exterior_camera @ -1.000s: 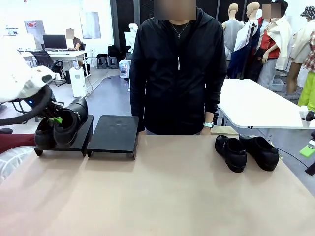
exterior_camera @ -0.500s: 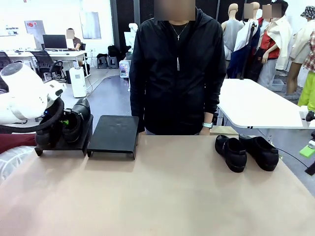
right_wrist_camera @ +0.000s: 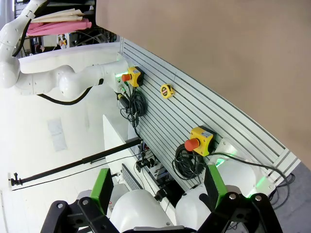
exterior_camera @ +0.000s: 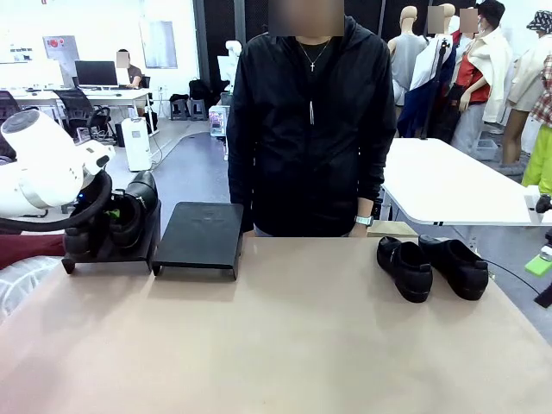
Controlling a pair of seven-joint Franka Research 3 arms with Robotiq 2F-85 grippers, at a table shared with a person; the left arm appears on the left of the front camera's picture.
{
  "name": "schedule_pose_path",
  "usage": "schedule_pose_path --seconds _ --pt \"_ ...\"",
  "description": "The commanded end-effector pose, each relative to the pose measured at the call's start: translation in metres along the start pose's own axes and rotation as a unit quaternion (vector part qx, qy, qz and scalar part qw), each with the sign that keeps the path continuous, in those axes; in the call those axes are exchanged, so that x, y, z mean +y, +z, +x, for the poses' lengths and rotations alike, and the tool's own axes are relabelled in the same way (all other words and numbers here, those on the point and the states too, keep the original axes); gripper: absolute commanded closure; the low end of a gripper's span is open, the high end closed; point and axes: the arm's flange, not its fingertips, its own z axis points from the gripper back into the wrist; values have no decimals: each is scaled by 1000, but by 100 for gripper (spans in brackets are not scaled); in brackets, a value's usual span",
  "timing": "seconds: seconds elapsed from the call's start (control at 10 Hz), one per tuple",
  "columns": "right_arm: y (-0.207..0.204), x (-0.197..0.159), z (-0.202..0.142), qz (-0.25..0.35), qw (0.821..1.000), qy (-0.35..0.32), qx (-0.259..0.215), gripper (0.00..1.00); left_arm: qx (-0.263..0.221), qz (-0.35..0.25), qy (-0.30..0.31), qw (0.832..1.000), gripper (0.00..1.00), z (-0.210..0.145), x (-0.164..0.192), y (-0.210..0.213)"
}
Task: Organize the shoes by placing them on the stand.
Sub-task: Place the Shoe from the middle of the table onto the Shoes Stand.
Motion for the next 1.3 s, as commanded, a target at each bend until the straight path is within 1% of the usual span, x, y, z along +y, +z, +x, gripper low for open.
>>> schedule_pose_path --seconds 0.0,0.1,0.3,0.4,0.5,0.6,0.7,0.8,0.9,1.0,1.1,1.2 --pt "1 4 0 8 1000 -9 -5 0 16 1 -6 1000 47 4 3 10" --pt "1 4 0 8 1000 -9 -5 0 21 -5 -5 1000 0 4 0 17" --pt "1 4 0 8 1000 -9 -5 0 37 -8 6 999 0 1 -7 36" --pt "1 4 0 8 1000 -9 -5 0 50 -17 10 999 0 -2 -13 54" --pt "1 4 0 8 1000 -9 -5 0 48 -18 15 999 0 -8 -19 79" --pt "1 4 0 8 1000 -9 -5 0 33 -10 2 999 0 -15 -25 105" --pt "1 4 0 8 1000 -9 -5 0 17 -16 -31 999 0 -28 -33 136" --pt "1 4 0 8 1000 -9 -5 0 16 -51 -75 996 0 -49 -43 171" --pt "1 4 0 8 1000 -9 -5 0 50 -96 -113 988 0 -75 -45 205" --pt "1 4 0 8 1000 -9 -5 0 114 -124 -140 976 0 -97 -44 224" --pt "1 4 0 8 1000 -9 -5 0 157 -194 -210 945 0 -119 -45 239" --pt "1 4 0 8 1000 -9 -5 0 199 -252 -259 911 0 -138 -43 250"
